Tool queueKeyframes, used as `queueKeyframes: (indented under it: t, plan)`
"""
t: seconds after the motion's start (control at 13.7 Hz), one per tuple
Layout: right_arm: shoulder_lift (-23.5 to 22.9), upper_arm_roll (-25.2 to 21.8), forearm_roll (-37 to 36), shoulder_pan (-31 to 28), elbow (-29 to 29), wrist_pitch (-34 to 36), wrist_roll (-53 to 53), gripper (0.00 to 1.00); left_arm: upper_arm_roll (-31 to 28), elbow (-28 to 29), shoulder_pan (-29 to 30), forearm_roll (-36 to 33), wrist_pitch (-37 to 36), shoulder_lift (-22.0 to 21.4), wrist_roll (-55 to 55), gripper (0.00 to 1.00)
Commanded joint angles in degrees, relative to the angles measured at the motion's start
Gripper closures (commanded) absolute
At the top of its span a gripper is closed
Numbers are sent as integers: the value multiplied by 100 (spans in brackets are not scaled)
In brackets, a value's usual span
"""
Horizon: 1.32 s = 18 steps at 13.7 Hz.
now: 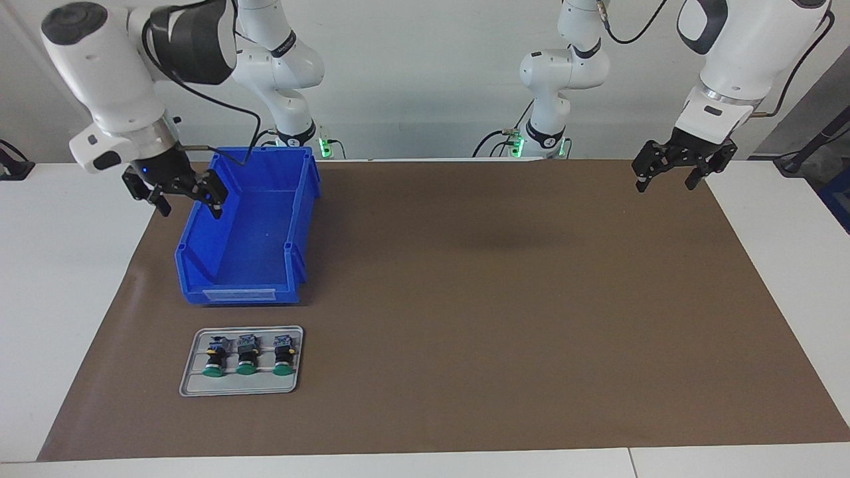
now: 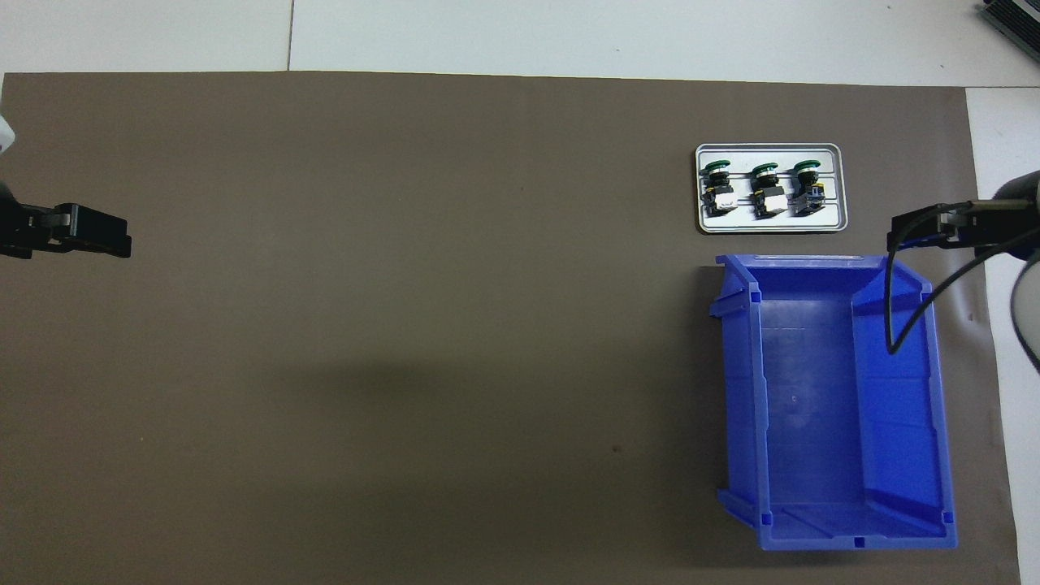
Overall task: Place and press button with both arms
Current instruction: 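Reach the right gripper to the metal tray and grasp the middle button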
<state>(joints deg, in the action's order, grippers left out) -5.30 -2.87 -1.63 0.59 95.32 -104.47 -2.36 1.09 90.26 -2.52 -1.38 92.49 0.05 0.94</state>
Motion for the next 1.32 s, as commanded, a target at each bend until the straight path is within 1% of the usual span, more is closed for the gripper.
queueKeyframes:
  t: [0.0, 0.07, 0.22, 0.44, 0.51, 0.66, 0.8, 0.95, 1.1, 1.24]
  plan:
    - [-812, 32, -13, 90, -189, -886, -150, 0, 40, 114, 59, -90, 49, -93, -77, 0]
    - [-1076, 32, -13, 99, -198, -1317, -168, 0, 40, 114, 67, -90, 49, -93, -85, 0]
    - [-1594, 41, -13, 90, -399, -1864, -168, 0, 40, 114, 67, -90, 49, -93, -85, 0]
    - [-2018, 41, 5, 81, -436, -2575, -159, 0, 40, 114, 59, -90, 49, -93, -85, 0]
    - [-2123, 49, 57, 81, -418, -2674, -150, 0, 40, 114, 67, -90, 49, -93, -77, 0]
    - [-2308, 49, 215, 107, -357, -2884, -133, 1, 40, 114, 67, -82, 49, -93, -85, 0]
    - [-2396, 76, 225, 99, -172, -3096, -54, 3, 40, 114, 67, -90, 49, -93, -85, 0]
    - [-2458, 137, 225, 99, -110, -3228, -36, 5, 40, 114, 59, -90, 49, -93, -85, 0]
    - [-2528, 199, 225, 99, -93, -3264, -18, 12, 40, 114, 58, -82, 49, -93, -85, 0]
    - [-2572, 199, 225, 99, 21, -3525, -10, 16, 40, 114, 67, -90, 49, -93, -85, 0]
